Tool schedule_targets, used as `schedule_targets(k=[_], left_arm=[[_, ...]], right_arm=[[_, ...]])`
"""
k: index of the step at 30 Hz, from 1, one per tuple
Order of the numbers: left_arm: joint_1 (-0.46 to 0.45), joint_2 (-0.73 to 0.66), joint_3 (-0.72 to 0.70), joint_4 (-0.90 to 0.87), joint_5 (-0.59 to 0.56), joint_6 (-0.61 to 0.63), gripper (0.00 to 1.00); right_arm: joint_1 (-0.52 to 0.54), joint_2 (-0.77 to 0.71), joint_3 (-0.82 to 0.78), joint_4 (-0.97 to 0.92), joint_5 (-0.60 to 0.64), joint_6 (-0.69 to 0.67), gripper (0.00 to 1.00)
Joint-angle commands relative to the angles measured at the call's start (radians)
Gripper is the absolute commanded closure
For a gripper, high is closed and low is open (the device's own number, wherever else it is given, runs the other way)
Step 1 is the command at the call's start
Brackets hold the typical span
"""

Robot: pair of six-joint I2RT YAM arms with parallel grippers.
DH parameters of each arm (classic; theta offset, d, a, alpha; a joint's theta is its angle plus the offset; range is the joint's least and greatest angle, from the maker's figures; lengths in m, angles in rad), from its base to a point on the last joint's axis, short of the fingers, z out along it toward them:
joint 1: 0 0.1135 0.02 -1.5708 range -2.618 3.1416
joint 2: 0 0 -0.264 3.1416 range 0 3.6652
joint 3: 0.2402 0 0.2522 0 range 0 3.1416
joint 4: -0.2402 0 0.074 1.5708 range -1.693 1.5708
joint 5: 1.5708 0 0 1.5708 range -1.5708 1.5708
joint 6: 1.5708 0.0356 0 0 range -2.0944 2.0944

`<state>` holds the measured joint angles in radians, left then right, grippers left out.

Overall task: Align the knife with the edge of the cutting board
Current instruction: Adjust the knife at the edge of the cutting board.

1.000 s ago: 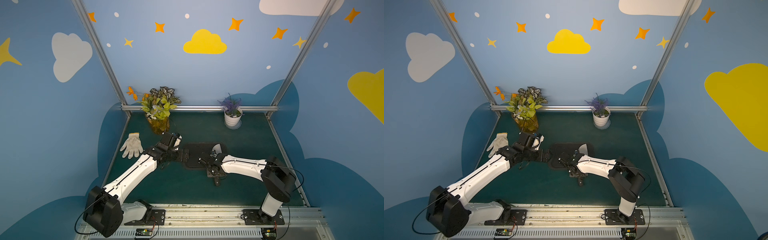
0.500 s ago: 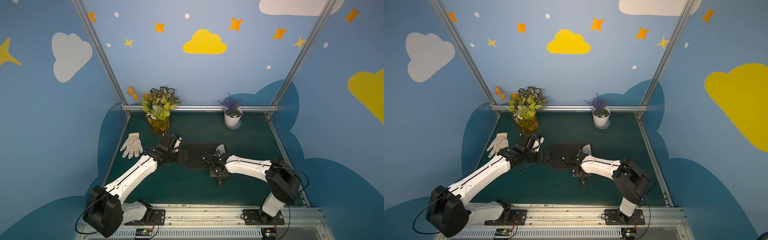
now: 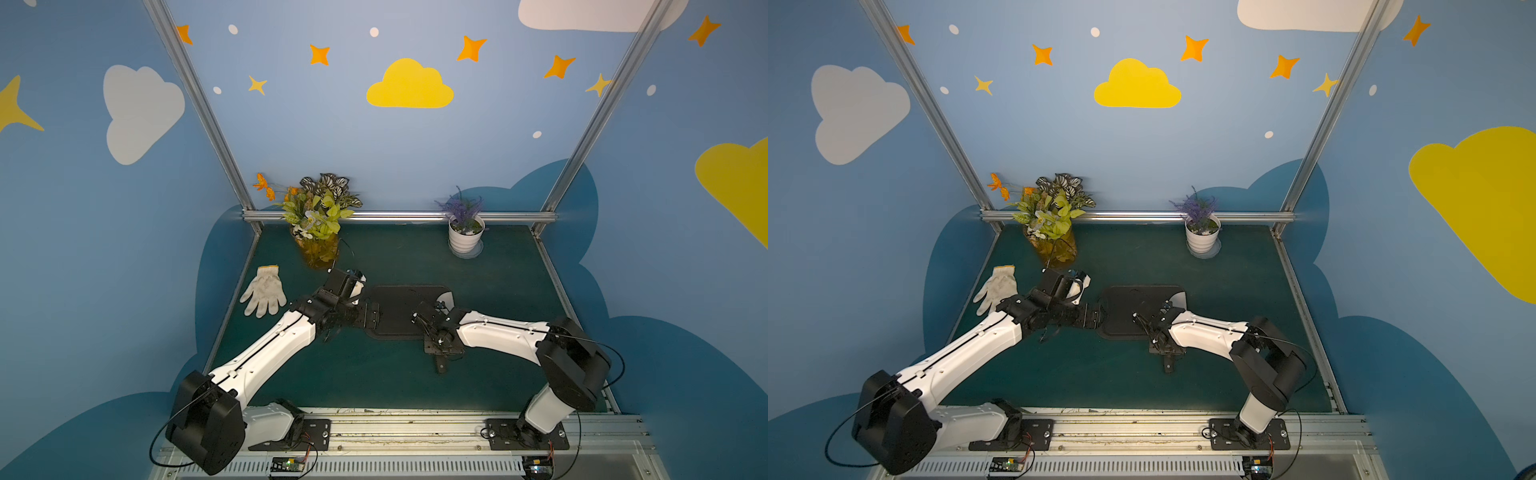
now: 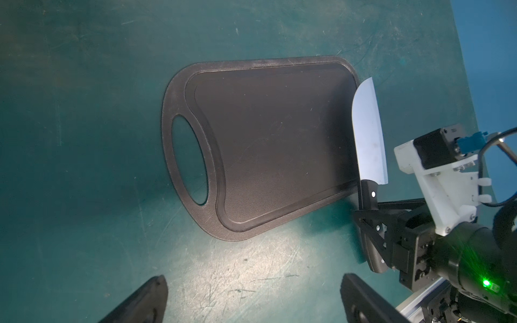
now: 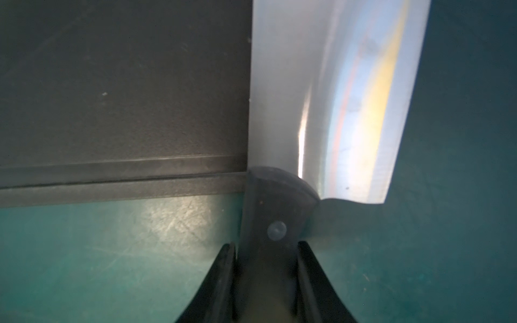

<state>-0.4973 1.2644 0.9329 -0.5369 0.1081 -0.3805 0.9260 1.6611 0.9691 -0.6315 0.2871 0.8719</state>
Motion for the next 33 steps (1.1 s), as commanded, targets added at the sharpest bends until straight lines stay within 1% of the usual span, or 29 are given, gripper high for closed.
schedule_targets(k=[1, 17, 21, 33], left_arm=[[-0.004, -0.017, -0.011, -0.001, -0.002, 0.017, 0.0], [-0.004, -0.019, -0.01, -0.003, -0.008, 0.02, 0.0], [-0.003, -0.02, -0.011, -0.003, -0.011, 0.022, 0.0], [-0.004, -0.013, -0.008, -0.005, -0.015, 0.022, 0.0]], right_arm=[[-0.007, -0.032, -0.003, 0.026, -0.005, 0.009, 1.0], [-0.023, -0.006, 0.002, 0.042, -0.029, 0.001, 1.0], [-0.024, -0.004, 0.0, 0.033, -0.017, -0.002, 1.0], [-0.041, 0.017, 0.01, 0.029, -0.045, -0.054, 1.0]])
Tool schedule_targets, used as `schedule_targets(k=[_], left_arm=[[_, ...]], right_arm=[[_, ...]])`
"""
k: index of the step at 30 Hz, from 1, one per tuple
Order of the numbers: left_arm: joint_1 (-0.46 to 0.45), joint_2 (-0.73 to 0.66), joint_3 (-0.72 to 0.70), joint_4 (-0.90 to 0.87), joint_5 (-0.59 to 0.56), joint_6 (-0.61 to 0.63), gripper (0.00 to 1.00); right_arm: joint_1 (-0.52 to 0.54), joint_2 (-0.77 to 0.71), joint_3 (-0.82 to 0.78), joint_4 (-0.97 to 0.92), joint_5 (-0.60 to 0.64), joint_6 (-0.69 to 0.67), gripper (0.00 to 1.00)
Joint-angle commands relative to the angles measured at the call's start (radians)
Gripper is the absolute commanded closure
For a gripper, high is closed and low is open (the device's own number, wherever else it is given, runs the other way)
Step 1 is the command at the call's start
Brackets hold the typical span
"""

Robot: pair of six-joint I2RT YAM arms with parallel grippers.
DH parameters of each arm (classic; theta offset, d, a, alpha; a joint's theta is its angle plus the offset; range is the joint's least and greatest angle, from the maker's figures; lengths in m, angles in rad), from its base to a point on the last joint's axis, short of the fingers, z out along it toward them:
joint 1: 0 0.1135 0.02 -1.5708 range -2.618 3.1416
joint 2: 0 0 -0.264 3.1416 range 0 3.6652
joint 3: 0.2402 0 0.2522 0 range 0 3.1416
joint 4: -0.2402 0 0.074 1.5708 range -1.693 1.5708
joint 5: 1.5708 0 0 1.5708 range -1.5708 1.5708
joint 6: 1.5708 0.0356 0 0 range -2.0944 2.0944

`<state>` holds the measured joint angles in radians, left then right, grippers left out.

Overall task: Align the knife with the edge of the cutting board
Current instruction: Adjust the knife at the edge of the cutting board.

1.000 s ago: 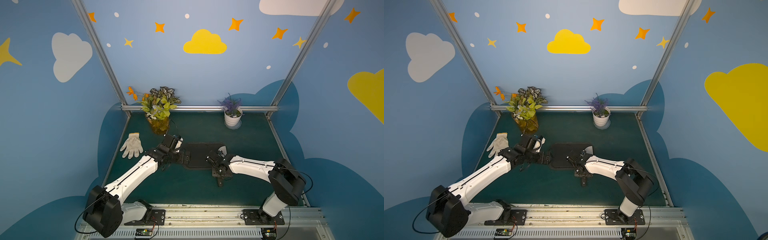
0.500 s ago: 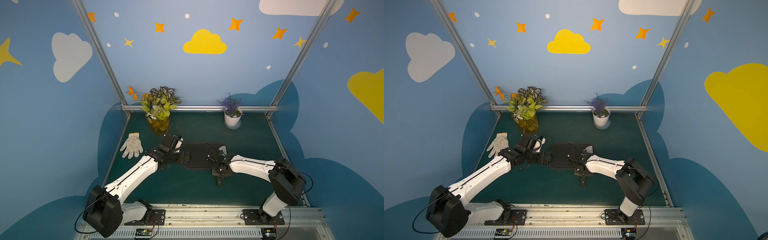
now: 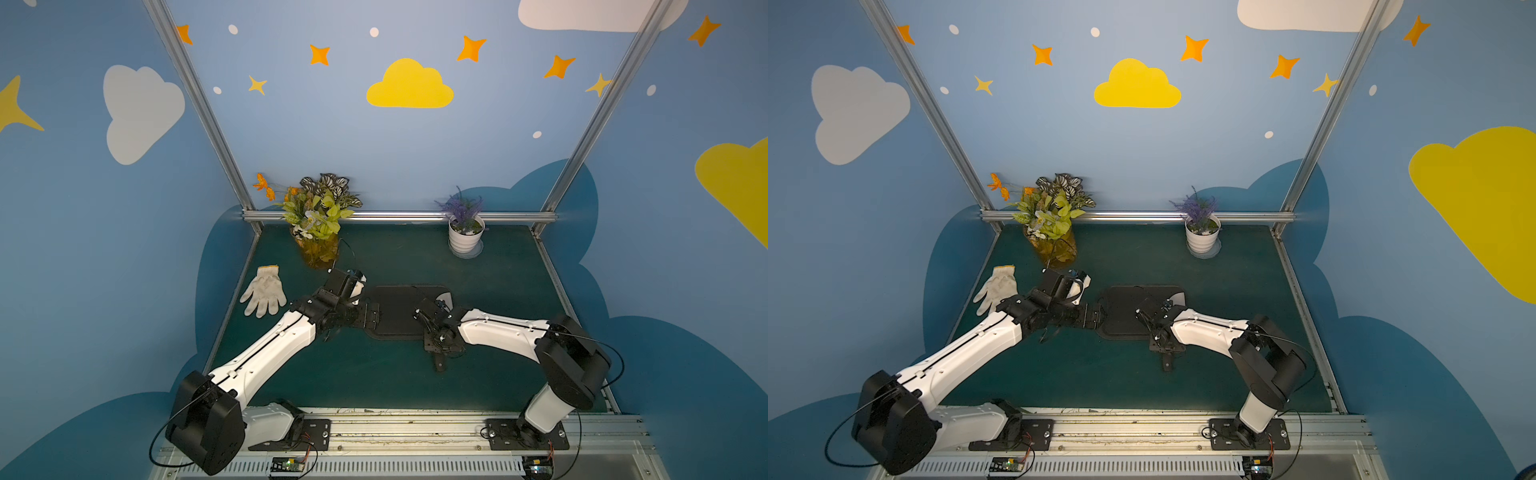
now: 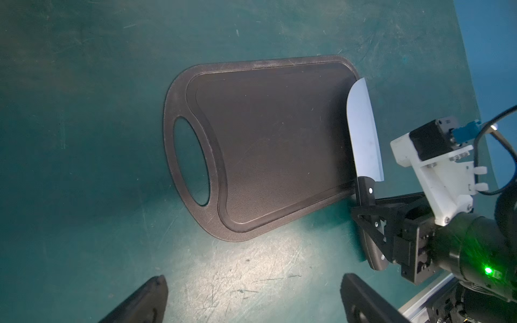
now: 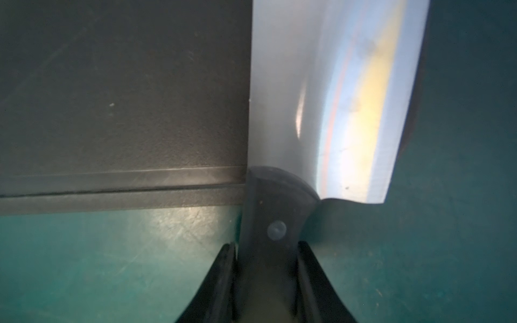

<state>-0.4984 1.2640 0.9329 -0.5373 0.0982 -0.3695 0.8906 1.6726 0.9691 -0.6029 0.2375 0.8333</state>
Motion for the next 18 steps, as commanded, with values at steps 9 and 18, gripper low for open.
schedule_targets(k=[9, 18], left_arm=[[-0.002, -0.008, -0.01, -0.004, -0.01, 0.011, 0.0], [-0.002, -0.004, -0.01, -0.004, -0.013, 0.012, 0.0]], right_arm=[[-0.014, 0.019, 0.016, -0.014, -0.006, -0.044, 1.0], [-0.022, 0.018, 0.037, -0.051, 0.015, -0.064, 1.0]])
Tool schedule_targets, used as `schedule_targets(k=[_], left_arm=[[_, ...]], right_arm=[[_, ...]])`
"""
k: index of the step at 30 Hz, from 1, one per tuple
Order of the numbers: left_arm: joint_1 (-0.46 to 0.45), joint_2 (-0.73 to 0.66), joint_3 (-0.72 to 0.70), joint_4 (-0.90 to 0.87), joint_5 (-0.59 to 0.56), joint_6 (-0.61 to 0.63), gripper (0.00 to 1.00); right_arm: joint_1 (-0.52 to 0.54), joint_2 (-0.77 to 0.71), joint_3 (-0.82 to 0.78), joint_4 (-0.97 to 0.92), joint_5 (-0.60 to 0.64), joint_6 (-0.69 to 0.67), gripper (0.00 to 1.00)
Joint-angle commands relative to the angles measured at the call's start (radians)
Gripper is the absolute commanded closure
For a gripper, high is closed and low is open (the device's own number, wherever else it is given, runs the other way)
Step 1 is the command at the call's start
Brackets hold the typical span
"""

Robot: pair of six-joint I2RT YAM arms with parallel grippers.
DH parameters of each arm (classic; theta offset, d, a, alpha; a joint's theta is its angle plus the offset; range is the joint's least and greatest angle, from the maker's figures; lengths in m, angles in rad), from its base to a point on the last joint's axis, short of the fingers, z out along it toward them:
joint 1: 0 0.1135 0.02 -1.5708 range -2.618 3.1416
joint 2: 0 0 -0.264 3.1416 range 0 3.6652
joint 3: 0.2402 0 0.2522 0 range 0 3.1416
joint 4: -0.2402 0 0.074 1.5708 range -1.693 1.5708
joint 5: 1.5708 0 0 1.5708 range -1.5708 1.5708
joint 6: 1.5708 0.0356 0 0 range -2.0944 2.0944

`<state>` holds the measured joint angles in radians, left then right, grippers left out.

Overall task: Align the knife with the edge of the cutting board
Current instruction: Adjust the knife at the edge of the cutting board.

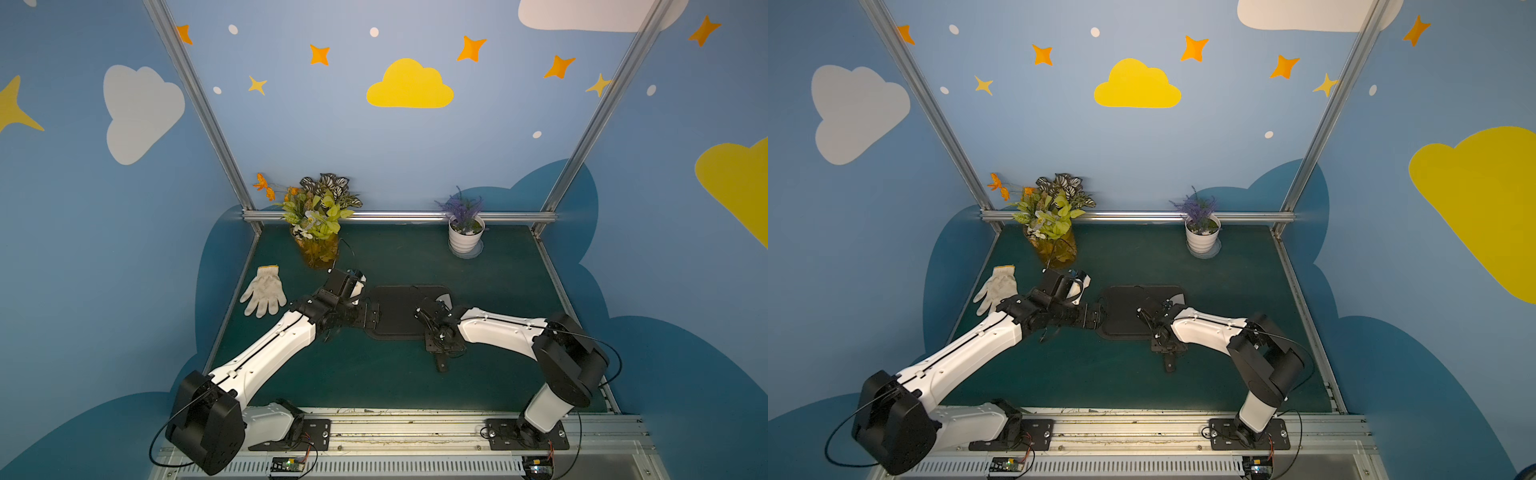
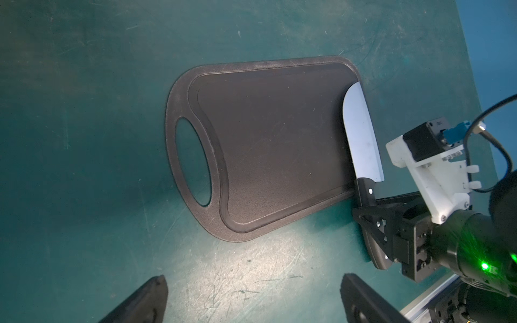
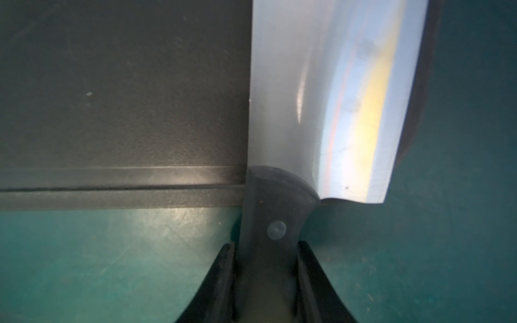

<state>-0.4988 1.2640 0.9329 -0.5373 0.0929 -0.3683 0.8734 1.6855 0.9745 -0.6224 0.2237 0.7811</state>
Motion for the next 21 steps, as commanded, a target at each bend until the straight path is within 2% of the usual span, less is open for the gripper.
schedule_targets(k=[1, 21], left_arm=[[-0.001, -0.002, -0.01, -0.004, -0.006, 0.01, 0.0], [-0.027, 0.018, -0.013, 0.006, 0.013, 0.02, 0.0]], right_arm=[[-0.005, 0.006, 0.034, -0.034, 0.032, -0.012, 1.0], [-0.035, 0.064, 0.071, -0.046, 0.01, -0.055, 1.0]])
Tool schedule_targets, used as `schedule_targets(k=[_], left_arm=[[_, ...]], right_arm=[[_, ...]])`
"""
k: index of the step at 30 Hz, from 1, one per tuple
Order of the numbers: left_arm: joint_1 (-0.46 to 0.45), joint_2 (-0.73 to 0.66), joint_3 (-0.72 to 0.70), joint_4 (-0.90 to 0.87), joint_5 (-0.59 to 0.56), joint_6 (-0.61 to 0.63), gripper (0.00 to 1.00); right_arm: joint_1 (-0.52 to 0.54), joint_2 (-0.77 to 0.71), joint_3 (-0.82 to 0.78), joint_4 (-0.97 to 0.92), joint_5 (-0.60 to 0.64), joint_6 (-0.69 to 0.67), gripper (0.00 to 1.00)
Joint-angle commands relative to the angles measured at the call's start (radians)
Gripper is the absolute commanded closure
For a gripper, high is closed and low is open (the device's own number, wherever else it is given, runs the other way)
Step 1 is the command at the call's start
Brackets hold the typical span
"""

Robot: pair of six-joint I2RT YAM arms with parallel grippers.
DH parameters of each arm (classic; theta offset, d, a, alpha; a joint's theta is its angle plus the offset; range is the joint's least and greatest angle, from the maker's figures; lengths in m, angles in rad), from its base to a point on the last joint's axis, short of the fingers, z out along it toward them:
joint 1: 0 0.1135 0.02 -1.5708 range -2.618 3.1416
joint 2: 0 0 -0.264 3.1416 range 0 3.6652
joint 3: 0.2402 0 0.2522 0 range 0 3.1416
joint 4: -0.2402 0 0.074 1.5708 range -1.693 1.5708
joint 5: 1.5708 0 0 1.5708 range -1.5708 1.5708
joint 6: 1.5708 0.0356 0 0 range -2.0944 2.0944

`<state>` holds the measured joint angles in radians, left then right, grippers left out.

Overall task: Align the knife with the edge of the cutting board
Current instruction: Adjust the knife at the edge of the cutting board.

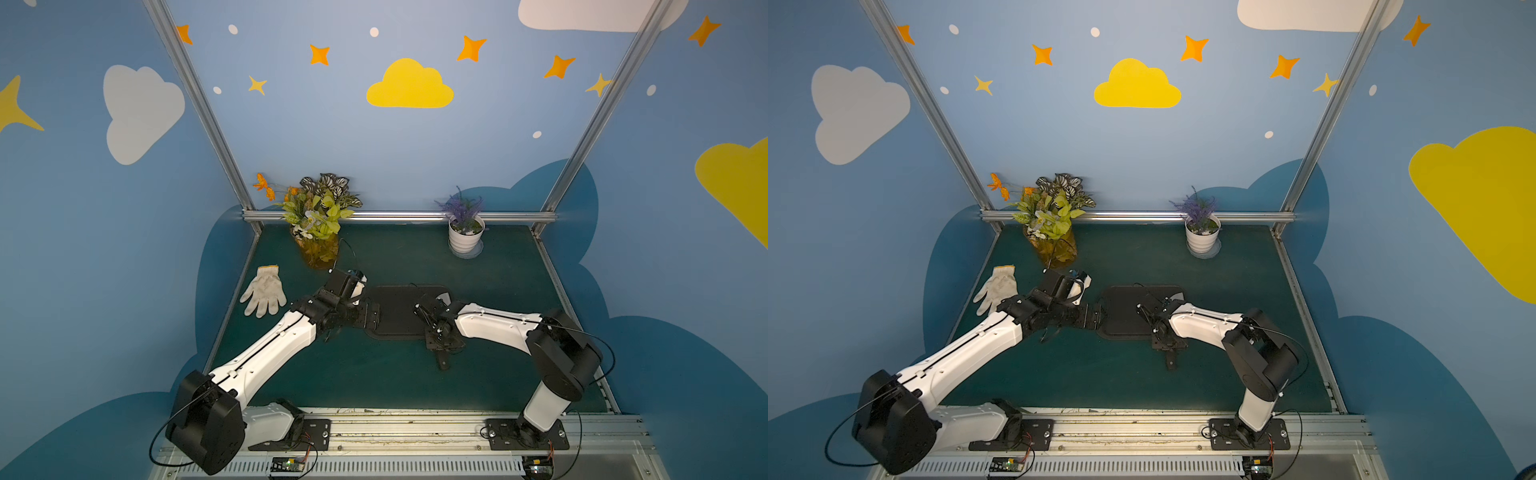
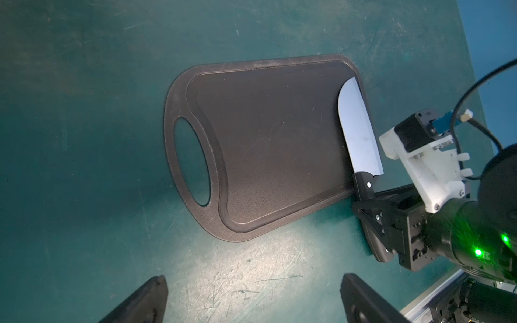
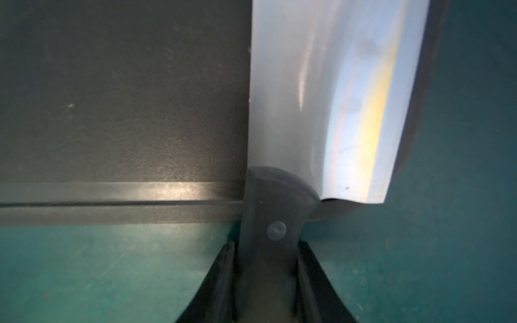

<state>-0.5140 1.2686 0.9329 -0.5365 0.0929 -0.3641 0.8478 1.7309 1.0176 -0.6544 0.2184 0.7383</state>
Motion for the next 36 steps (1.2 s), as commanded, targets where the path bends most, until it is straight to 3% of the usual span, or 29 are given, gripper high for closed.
schedule_targets(k=[1, 19, 29, 36], left_arm=[[-0.015, 0.014, -0.013, 0.006, 0.014, 0.015, 0.0], [-0.043, 0.03, -0.01, 0.006, 0.001, 0.024, 0.0], [-0.045, 0.031, -0.01, 0.006, -0.005, 0.023, 0.0], [-0.046, 0.028, -0.011, 0.003, -0.009, 0.023, 0.0]], right_arm=[[-0.013, 0.02, 0.029, -0.014, 0.013, -0.016, 1.0], [-0.044, 0.038, 0.024, -0.014, 0.001, -0.031, 0.98], [-0.051, 0.027, 0.016, -0.003, -0.014, -0.031, 0.74], [-0.057, 0.008, 0.008, -0.004, -0.018, -0.028, 0.66]])
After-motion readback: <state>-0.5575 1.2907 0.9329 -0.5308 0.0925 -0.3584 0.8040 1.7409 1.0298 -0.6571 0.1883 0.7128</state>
